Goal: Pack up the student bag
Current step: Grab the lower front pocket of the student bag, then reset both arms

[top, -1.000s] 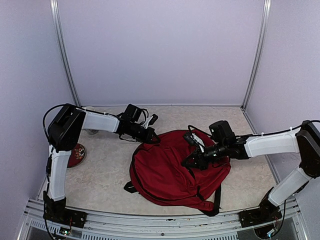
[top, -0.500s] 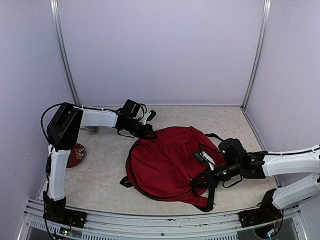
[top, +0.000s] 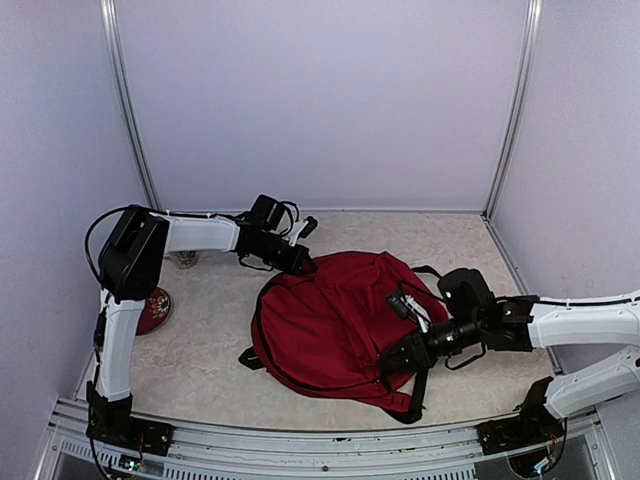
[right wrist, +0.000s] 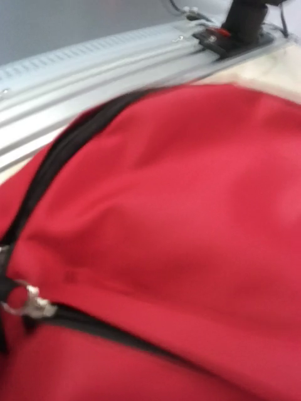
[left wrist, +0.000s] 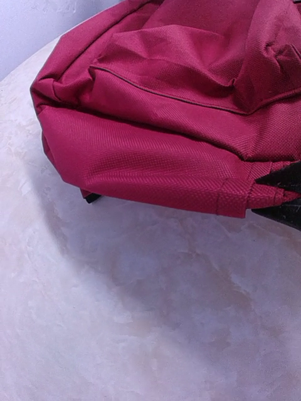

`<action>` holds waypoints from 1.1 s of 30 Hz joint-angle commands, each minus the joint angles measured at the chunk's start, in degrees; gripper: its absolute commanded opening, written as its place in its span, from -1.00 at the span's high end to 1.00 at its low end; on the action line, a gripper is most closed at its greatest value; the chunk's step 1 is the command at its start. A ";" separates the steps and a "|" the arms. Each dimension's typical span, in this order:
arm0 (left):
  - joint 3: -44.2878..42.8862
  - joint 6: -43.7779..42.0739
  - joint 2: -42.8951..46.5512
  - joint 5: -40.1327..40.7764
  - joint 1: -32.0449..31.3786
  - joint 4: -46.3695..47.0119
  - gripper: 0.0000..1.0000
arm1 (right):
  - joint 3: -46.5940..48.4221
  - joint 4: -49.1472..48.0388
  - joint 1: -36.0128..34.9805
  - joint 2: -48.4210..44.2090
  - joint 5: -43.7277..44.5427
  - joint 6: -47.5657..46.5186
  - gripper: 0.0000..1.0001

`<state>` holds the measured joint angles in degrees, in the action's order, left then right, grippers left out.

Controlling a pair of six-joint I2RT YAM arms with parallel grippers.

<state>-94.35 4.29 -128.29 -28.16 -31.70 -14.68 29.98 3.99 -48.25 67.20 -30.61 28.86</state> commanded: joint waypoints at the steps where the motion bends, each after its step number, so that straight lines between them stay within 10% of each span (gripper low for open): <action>1: -8.34 -3.99 -2.06 3.13 -1.63 6.50 1.00 | 9.06 2.72 7.27 0.30 0.50 -2.14 -0.01; 4: -13.65 -4.48 -4.97 3.15 -2.85 5.09 0.99 | 10.85 0.48 13.72 -0.60 3.92 -3.95 -0.29; 5: -15.52 -4.67 -5.88 3.46 -3.32 4.31 0.74 | 11.25 0.00 16.49 -1.00 6.15 -3.37 -0.37; 8: -18.07 -4.40 -5.63 8.51 -3.97 3.09 -0.83 | 13.47 0.91 23.94 -0.64 11.97 -1.75 -0.60; 9: -17.53 -3.79 -4.25 11.32 -3.85 3.65 -0.96 | 14.40 1.58 26.63 -0.16 13.53 -1.32 -0.71; 18: 10.01 6.13 23.42 30.01 5.88 13.38 -0.98 | 15.04 1.41 47.60 1.50 29.03 -2.14 -1.00; 33: 61.52 8.84 52.42 62.43 13.72 45.66 -0.98 | 3.09 -18.21 49.66 4.03 45.39 0.44 -1.00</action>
<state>-39.24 10.96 -80.60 24.36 -20.23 18.68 33.91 -8.75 0.93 68.93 10.31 28.27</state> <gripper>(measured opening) 0.989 0.998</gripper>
